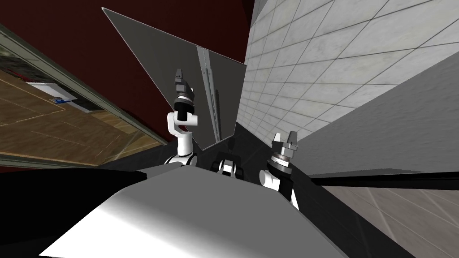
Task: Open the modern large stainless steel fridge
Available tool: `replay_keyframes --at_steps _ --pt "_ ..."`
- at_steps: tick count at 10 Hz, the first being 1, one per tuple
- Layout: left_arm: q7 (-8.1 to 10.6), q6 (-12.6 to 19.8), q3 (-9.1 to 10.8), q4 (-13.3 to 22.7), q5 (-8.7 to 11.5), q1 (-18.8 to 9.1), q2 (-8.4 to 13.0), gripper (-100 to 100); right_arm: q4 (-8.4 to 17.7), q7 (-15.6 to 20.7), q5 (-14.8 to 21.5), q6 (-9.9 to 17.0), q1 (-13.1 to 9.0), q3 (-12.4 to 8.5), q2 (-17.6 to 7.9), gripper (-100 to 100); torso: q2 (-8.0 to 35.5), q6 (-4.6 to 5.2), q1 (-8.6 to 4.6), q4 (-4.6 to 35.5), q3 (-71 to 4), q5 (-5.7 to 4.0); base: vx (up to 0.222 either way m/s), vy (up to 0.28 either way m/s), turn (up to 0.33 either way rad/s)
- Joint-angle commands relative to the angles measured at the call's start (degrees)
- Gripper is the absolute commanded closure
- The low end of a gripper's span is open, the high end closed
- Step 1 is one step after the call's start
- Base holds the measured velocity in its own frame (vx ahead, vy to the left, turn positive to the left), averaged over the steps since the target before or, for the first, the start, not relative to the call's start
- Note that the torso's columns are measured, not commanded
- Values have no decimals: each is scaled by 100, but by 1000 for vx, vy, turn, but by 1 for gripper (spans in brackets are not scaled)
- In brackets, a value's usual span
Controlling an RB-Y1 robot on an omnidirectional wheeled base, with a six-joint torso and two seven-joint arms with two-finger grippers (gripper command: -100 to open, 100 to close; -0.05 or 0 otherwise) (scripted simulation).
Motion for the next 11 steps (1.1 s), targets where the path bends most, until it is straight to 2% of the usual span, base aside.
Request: replay_keyframes --at_steps 1,2,3,4,5,6,7,8,9,10,11 --pt "170 415 144 129 -222 -402 12 -100 0 0 0 0 0 0 0 0 1 0 3 0 1 1 1 -7 -134" --pt "170 508 144 129 -222 -549 12 -100 0 0 0 0 0 0 0 0 0 5 -2 -1 0 0 0 -4 -100" --pt "303 712 254 246 -433 -749 -8 -100 0 0 0 0 0 0 0 0 0 2 -2 0 0 0 4 -7 -156" --pt "303 842 254 246 -433 -916 -8 -100 0 0 0 0 0 0 0 0 0 3 -3 0 0 0 4 -4 -90" --pt "431 1021 364 367 -638 -1090 -30 -100 0 0 0 0 0 0 0 0 0 1 -2 0 0 -1 11 -5 -202" --pt "431 1170 364 367 -638 -1281 -30 -100 0 0 0 0 0 0 0 0 -1 5 -3 -1 -1 -1 10 -1 -63" --pt "555 1352 471 494 -837 -1447 -52 -100 0 0 0 0 1 0 0 0 0 -1 1 0 0 0 14 -3 -92" --pt "555 1493 471 494 -837 -1621 -52 -100 0 0 0 0 0 0 0 0 0 3 1 0 0 1 14 0 -80" --pt "675 1665 577 625 -1028 -1806 -74 -100 0 0 0 0 0 0 0 0 1 2 -1 0 0 0 22 -2 -162" --pt "675 1808 577 625 -1028 -1987 -74 -100 0 0 0 0 0 0 0 0 -1 4 -3 -1 -1 -1 20 2 -85" --pt "789 2002 681 759 -1212 -2155 -94 -100 0 0 0 0 1 0 0 0 0 0 -1 0 0 0 28 4 -120"
